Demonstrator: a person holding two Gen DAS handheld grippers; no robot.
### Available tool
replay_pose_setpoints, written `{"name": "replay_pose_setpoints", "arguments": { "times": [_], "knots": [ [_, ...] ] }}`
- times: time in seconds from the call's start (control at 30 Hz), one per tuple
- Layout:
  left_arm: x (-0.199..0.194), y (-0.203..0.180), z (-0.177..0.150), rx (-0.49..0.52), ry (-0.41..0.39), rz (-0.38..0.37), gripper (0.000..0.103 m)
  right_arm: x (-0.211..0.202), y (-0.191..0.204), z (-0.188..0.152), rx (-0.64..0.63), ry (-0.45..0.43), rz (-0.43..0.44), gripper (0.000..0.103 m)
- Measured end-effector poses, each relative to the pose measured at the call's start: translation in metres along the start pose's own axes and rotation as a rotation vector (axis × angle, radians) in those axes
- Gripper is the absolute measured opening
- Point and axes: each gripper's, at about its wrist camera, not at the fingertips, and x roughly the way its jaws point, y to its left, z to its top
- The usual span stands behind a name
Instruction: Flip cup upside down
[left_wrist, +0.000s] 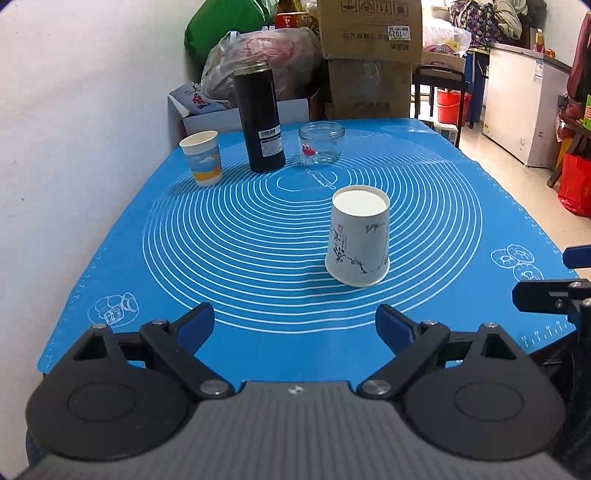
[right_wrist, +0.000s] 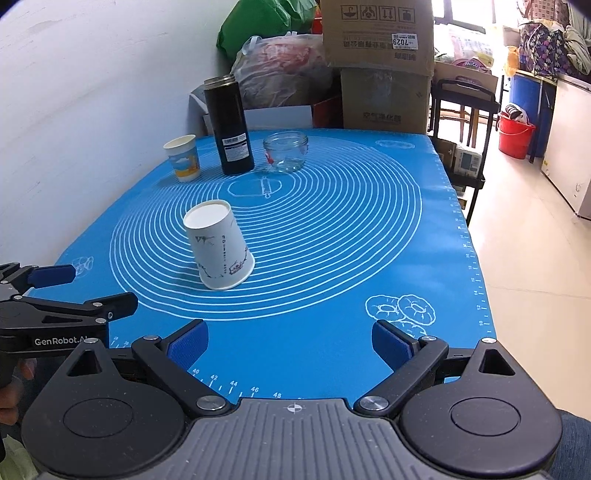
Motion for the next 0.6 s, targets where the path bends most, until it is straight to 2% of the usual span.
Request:
{"name": "replay_pose_setpoints", "arguments": {
  "times": [0.6],
  "knots": [
    [0.001,0.0029,-0.004,0.004,0.019,0.003,0.093,0.0029,0.0022,-0.0034,0.002,0.019,0.005,0.097]
  ]
}}
